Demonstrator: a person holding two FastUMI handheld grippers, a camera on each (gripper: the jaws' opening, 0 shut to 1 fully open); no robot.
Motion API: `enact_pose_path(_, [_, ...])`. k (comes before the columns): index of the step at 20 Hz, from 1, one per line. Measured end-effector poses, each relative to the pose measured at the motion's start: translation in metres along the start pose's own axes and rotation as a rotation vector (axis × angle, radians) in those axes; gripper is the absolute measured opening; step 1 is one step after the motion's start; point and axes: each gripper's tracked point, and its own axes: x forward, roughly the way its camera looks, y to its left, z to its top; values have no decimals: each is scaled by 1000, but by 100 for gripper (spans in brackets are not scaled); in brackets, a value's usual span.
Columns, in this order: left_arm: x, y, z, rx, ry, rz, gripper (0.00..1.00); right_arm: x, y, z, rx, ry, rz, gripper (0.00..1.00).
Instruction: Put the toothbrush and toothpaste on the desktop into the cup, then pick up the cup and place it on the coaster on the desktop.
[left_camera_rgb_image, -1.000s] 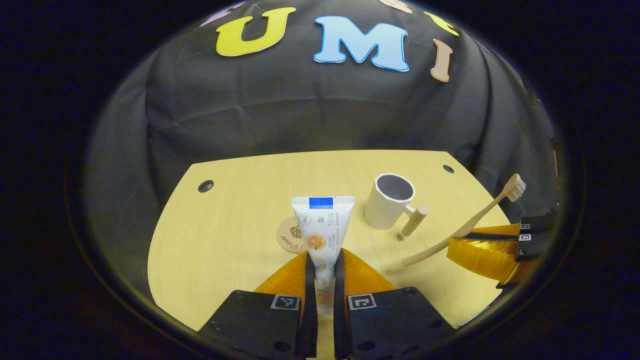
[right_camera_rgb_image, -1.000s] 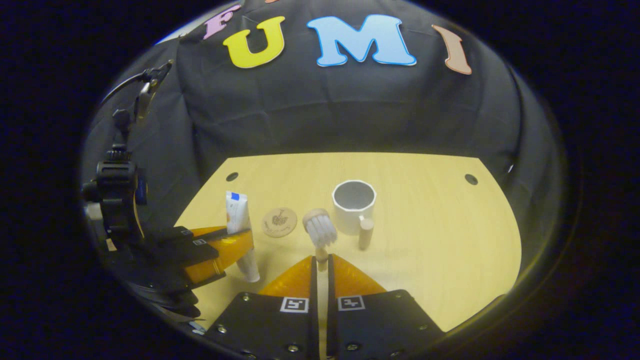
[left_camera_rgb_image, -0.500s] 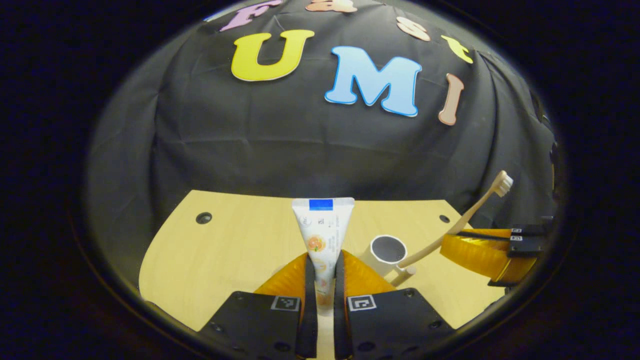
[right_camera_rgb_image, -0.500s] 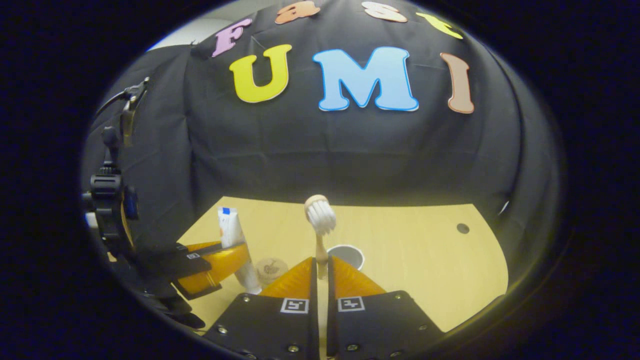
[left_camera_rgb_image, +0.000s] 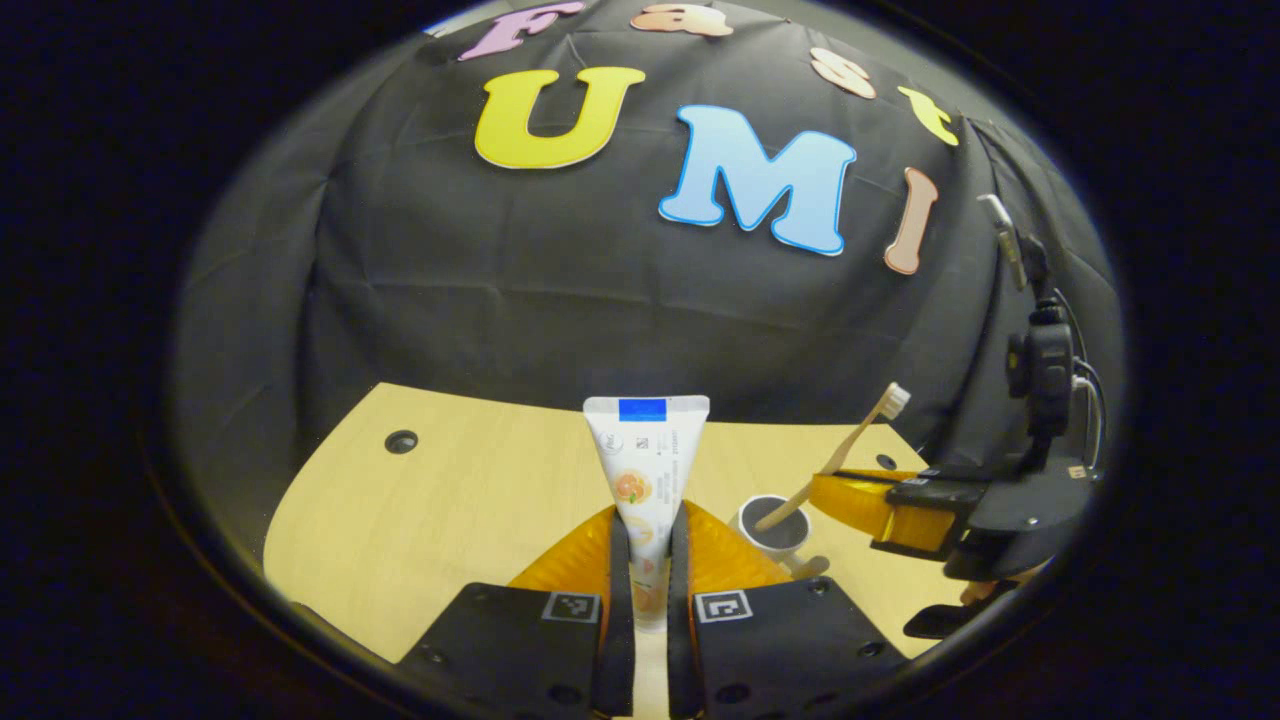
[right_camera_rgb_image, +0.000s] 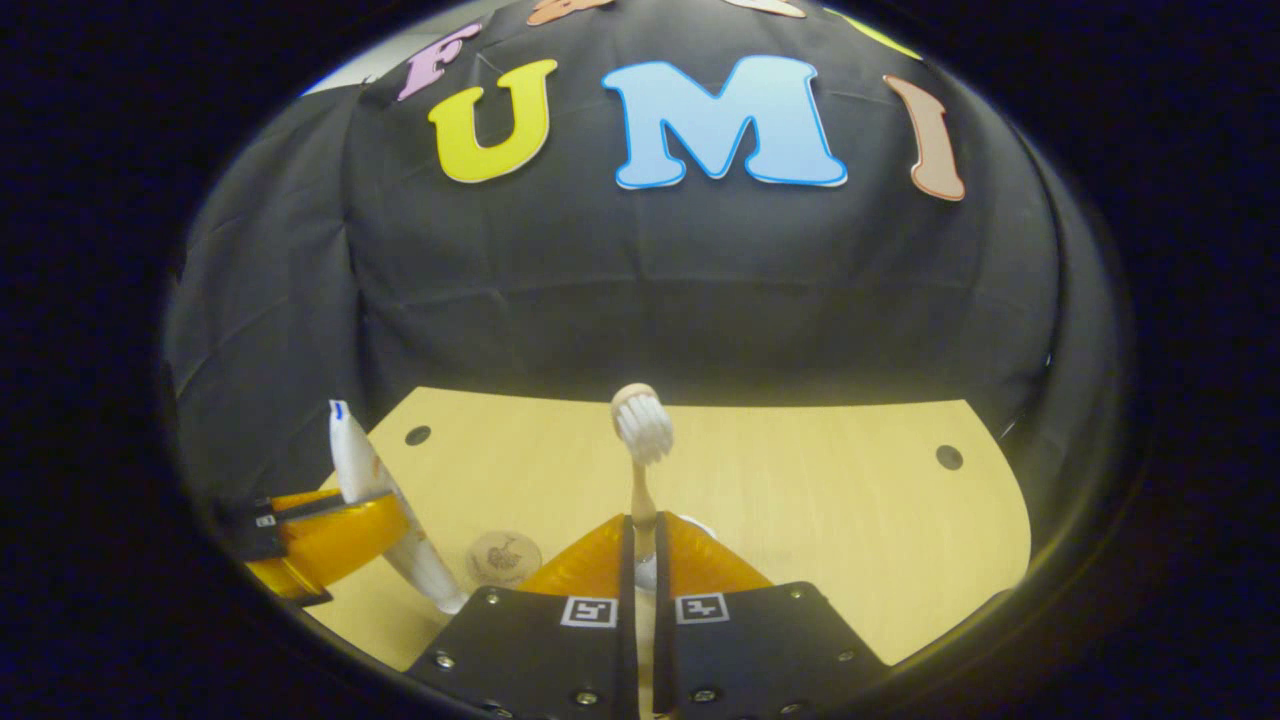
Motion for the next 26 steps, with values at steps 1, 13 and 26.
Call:
enact_pose_path(1, [1, 2, -2, -4, 4, 4, 20, 6, -3, -6, -11, 16, -7, 6])
enact_pose_path(13, [7, 3, -7, -29, 26, 15, 20, 14, -17, -26, -33, 75, -40, 58])
enact_pose_path(26, [43, -41, 39, -15, -160, -84, 20, -61, -38, 8, 54, -82, 3, 84])
